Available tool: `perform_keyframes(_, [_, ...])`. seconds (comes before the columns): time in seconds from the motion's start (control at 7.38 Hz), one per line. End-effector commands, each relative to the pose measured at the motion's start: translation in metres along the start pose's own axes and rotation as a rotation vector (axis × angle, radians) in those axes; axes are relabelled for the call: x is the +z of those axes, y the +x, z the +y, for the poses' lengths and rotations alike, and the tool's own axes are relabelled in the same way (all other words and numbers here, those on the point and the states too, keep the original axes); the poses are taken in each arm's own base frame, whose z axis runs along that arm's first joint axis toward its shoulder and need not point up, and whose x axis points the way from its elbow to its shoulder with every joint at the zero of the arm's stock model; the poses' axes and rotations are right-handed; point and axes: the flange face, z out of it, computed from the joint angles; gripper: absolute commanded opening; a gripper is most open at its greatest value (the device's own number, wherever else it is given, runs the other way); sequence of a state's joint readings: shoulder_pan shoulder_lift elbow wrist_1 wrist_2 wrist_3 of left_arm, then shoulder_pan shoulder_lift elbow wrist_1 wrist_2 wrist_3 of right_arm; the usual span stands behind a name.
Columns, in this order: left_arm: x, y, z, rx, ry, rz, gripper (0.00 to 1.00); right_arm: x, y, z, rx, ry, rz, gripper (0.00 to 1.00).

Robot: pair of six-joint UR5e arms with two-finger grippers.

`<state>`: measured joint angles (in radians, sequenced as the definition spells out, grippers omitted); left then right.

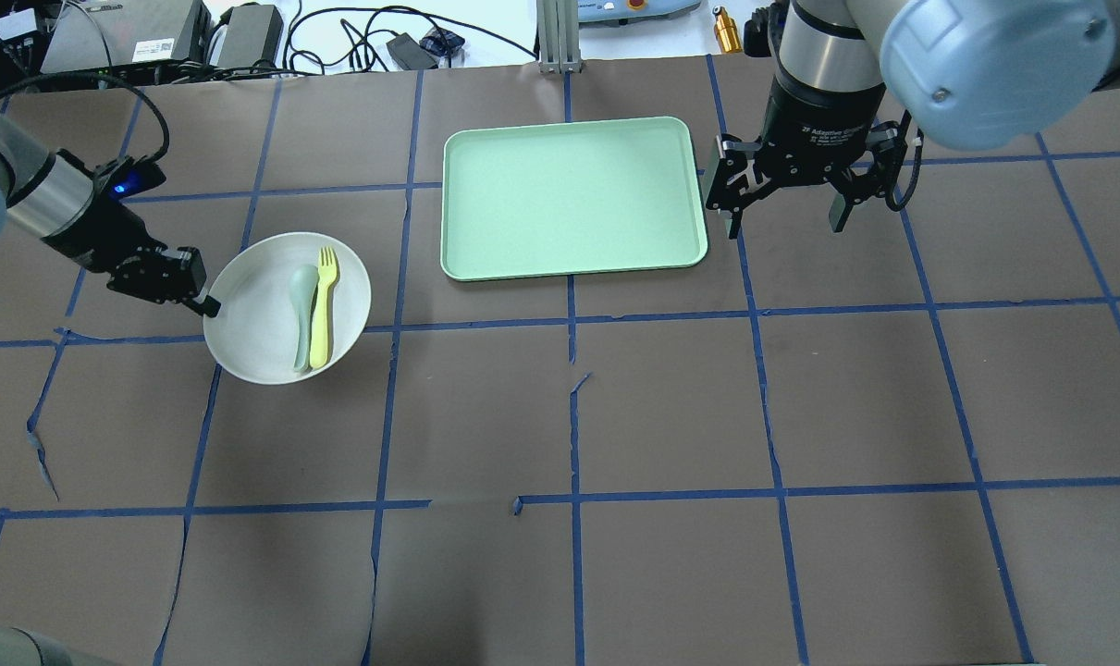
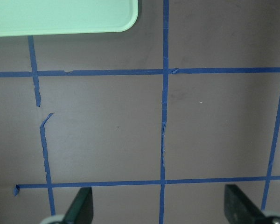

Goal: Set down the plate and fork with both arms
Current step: 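Carry the plate with the left gripper and lower it onto the green tray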

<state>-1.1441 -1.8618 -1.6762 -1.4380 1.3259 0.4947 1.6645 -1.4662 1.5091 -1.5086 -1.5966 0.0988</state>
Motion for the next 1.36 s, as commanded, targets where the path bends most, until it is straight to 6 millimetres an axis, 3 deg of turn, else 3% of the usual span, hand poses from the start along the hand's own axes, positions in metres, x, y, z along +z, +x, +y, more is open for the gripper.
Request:
perform_keyframes(0.0, [-0.007,0.105,-0.062,-0.002,0.063,-0.017,0.0,0.002,0.004,-0.004,-0.006,0.008,-0.006,1.0])
perform_keyframes(0.14, [0.012,0.138,-0.094,-0.002,0.09,-0.028,0.0,0.004,0.004,-0.006,-0.006,0.009,-0.008,1.0])
perform_keyframes(0.41, [0.076,0.194,-0.151,-0.015,0.125,-0.008,0.0,0.008,0.004,-0.006,-0.002,-0.003,-0.018,1.0])
perform_keyframes(0.68, [0.117,0.245,-0.187,-0.011,0.108,0.003,0.0,0.009,0.004,-0.007,-0.002,-0.004,-0.019,1.0])
perform_keyframes(0.95, [0.158,0.261,-0.198,0.011,0.069,0.0,0.0,0.01,0.005,-0.008,-0.001,-0.004,-0.019,1.0])
perform_keyframes(1.22, [0.173,0.267,-0.2,0.022,0.054,-0.001,0.0,0.012,0.004,-0.009,0.001,-0.01,-0.019,1.0])
